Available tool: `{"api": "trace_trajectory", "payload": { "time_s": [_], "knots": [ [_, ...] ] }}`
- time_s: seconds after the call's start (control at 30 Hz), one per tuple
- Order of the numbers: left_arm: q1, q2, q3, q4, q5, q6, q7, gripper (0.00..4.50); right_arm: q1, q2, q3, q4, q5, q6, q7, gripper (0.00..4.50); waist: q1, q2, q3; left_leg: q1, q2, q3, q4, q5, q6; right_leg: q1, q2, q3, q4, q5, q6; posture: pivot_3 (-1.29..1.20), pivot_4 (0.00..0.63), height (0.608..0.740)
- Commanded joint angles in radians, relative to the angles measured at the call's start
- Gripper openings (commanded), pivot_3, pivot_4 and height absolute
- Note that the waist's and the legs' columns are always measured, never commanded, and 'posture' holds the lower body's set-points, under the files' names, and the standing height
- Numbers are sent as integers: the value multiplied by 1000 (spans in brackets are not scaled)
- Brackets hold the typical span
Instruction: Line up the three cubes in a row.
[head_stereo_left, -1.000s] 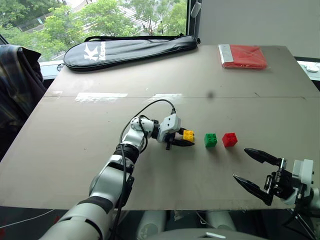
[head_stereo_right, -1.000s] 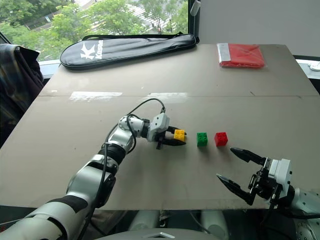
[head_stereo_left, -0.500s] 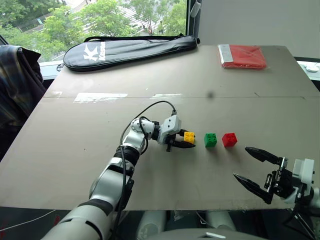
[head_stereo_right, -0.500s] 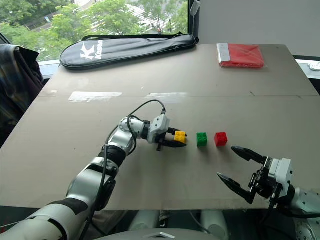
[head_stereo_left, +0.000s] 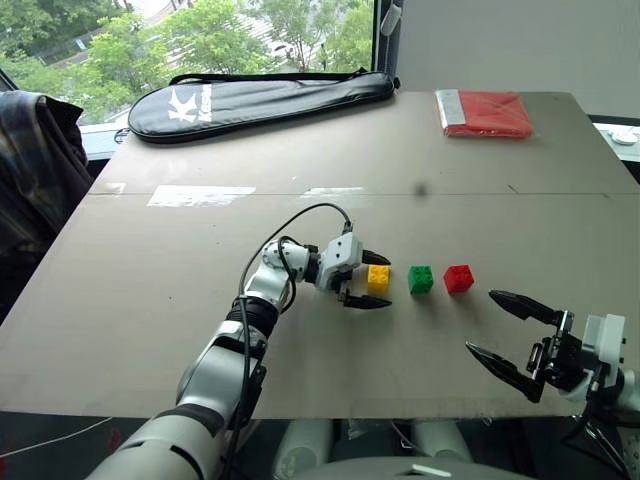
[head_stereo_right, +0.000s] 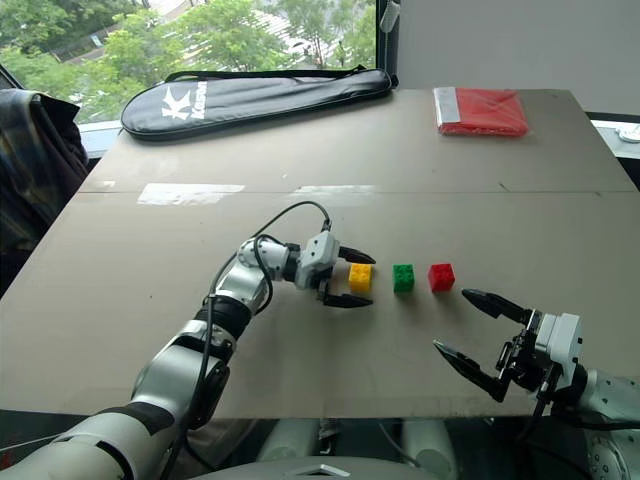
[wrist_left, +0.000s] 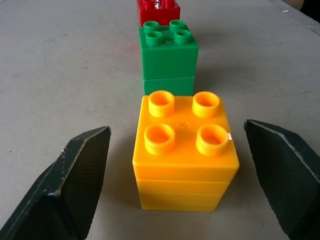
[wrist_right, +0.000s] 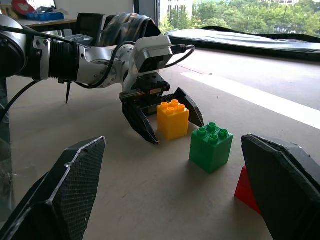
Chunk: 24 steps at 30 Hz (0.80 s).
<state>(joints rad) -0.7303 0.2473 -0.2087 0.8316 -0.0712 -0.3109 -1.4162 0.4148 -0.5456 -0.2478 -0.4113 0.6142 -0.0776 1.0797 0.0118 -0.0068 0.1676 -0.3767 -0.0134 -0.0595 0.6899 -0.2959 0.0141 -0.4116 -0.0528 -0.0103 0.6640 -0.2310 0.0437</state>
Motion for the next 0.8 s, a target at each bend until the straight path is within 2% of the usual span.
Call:
{"api": "trace_trajectory", "payload": {
  "time_s": [0.03, 0.17, 0.37, 0.53, 0.63, 0.8],
  "knots": [
    [50, 53, 18, -94, -25, 35, -5, 4473, 3, 6, -4, 2, 5, -25, 12, 4500, -5, 0, 0, 0, 0, 0, 0, 0, 0, 0, 0, 0, 0, 0, 0, 0, 150, 700],
    [194, 162, 29, -406, -77, 170, -6, 4473, 16, 10, -6, 11, 5, -37, 22, 4500, -29, 1, 0, 1, 4, -3, -2, 0, 0, -1, 1, 2, 1, 0, -1, 0, 150, 700],
    [421, 257, 131, -744, -79, 356, 237, 4473, 28, 24, -1, 43, -2, -52, 31, 4500, -18, 1, 1, 0, 5, -2, -2, 0, 0, -2, -1, 3, -1, 0, -1, 0, 150, 700],
    [676, 322, 206, -987, -132, 492, 330, 4473, 21, 32, -3, 124, -41, -73, 23, 4500, -23, 1, 1, 0, 5, -2, -2, 0, 0, -2, -2, 4, -1, 0, -1, 0, 150, 700],
    [845, 311, 259, -1125, -156, 564, 438, 4473, 44, 27, -29, 190, -79, -83, 2, 4500, -18, 2, 0, 1, 6, -2, -3, 0, 0, -2, -3, 6, -2, 0, -1, 0, 150, 700],
    [991, 271, 325, -1204, -194, 614, 559, 4473, 38, 6, -46, 274, -114, -104, -1, 4500, -5, 3, 0, 2, 6, -2, -2, 0, 0, -1, -6, 5, -1, -4, -1, 0, 150, 700]
  ]
}}
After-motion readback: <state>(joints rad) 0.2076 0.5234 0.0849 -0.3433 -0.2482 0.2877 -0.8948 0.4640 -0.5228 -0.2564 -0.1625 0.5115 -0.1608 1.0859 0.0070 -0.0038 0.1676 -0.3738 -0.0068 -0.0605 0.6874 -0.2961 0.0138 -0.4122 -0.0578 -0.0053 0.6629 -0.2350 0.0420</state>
